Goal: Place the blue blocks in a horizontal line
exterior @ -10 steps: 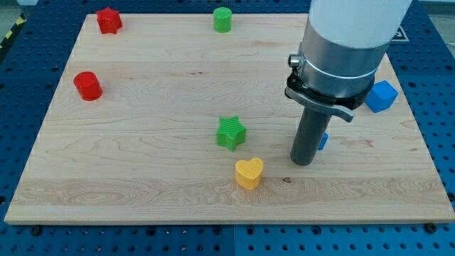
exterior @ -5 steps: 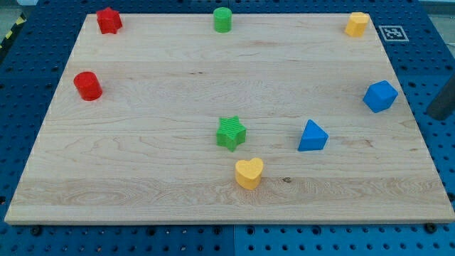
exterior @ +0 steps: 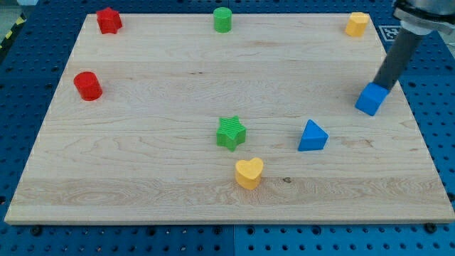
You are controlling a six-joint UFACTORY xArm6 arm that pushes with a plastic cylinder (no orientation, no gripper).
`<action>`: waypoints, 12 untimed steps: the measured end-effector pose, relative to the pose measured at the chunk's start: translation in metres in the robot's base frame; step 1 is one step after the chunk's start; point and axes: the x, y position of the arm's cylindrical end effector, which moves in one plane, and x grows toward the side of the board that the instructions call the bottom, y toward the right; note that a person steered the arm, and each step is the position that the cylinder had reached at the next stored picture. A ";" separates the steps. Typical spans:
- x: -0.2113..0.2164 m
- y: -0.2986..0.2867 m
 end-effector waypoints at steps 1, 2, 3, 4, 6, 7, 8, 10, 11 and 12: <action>0.002 -0.014; 0.021 -0.014; 0.026 -0.018; 0.027 -0.031; 0.043 -0.038; 0.054 -0.043; 0.060 -0.048; 0.060 -0.091; 0.065 -0.098; 0.071 -0.098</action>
